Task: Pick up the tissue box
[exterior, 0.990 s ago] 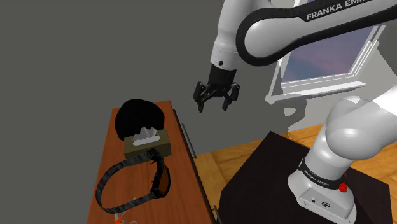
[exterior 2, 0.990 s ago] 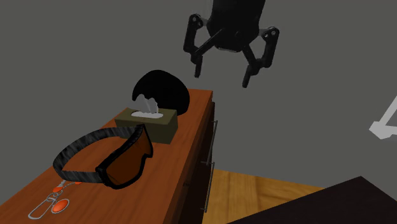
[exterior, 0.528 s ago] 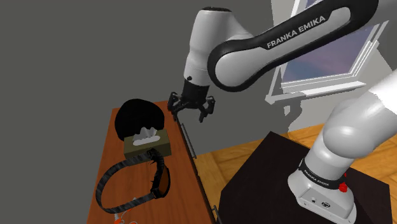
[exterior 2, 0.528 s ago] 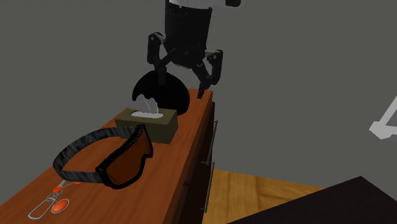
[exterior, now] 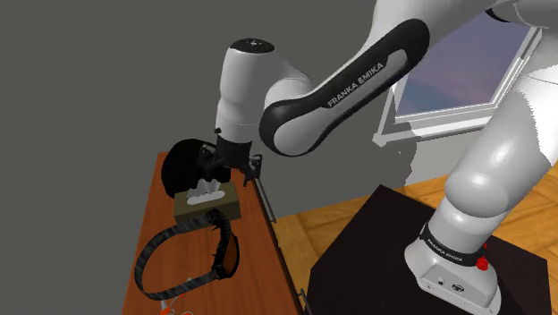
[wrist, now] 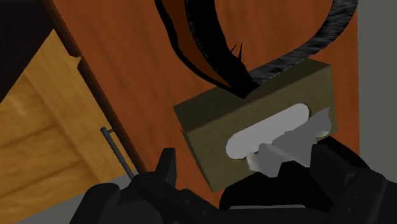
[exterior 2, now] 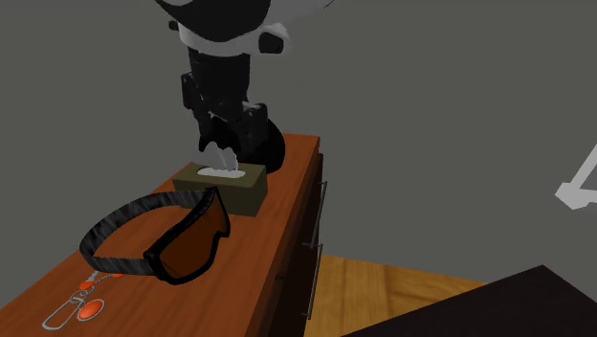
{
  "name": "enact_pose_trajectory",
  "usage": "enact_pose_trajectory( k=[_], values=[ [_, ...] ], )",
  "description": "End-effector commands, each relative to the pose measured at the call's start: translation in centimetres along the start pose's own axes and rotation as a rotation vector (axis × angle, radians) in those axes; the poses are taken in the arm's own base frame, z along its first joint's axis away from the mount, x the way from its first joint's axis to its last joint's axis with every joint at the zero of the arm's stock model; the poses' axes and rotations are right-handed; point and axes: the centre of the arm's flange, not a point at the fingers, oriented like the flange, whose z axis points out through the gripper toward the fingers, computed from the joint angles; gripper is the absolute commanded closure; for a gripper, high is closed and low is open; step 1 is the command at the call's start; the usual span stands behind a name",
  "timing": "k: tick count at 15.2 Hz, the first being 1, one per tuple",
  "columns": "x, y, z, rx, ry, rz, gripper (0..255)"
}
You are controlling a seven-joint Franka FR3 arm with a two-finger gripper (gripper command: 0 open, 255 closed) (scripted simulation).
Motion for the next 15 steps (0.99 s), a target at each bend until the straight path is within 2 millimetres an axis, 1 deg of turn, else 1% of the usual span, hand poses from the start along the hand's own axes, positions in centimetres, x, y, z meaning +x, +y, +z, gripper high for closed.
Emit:
enact_pose_trajectory(
  k=[1, 8, 15],
  values=[
    [-0.2, -2.1, 1.4, 0.018, 0.023, 0.049, 0],
    [0.0, -9.3, 6.1, 0.062, 0.087, 0.195, 0],
    [-0.5, -8.3, 9.6, 0.062, 0.087, 0.195, 0]
  ],
)
